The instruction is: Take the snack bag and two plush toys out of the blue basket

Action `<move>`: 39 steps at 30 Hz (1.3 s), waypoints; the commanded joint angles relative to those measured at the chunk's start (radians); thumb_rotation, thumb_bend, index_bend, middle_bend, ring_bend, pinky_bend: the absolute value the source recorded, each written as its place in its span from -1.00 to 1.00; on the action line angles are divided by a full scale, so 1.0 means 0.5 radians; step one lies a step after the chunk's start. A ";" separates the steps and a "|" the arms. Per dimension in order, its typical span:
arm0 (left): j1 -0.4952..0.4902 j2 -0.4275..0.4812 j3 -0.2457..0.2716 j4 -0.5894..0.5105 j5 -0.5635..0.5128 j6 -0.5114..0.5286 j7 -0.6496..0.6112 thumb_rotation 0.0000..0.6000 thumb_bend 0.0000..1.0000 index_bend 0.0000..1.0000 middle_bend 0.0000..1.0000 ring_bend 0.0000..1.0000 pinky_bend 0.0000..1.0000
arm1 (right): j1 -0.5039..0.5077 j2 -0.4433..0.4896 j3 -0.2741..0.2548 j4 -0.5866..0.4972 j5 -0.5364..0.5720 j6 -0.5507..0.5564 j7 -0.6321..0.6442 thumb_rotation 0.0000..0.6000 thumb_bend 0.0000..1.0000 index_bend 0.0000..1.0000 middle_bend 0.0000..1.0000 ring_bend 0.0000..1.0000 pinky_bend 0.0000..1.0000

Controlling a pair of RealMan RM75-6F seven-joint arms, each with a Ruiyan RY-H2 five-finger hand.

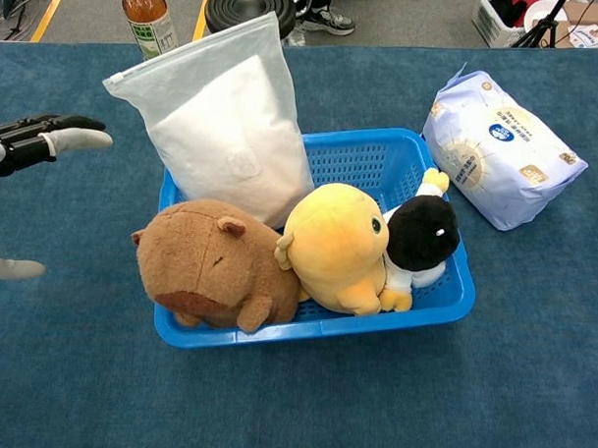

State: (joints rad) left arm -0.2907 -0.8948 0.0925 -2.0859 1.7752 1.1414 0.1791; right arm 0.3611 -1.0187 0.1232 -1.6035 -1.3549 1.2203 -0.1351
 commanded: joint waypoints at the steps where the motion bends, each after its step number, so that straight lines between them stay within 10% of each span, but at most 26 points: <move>1: -0.016 -0.008 0.018 -0.019 0.098 0.012 0.063 1.00 -1.00 -1.00 -1.00 -1.00 -0.56 | -0.002 -0.007 -0.001 0.005 -0.010 0.002 0.014 1.00 -1.00 -1.00 -0.95 -0.69 0.04; 39: -0.425 -0.392 -0.089 -0.040 0.064 -0.493 0.361 1.00 -1.00 -0.97 -1.00 -1.00 -0.54 | -0.049 -0.102 -0.027 0.127 -0.018 -0.021 0.169 1.00 -1.00 -1.00 -0.93 -0.69 0.04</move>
State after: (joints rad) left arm -0.5004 -1.0891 0.0485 -2.1045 1.8113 0.8975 0.3567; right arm 0.3374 -1.0689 0.1100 -1.5405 -1.3632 1.2087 -0.0515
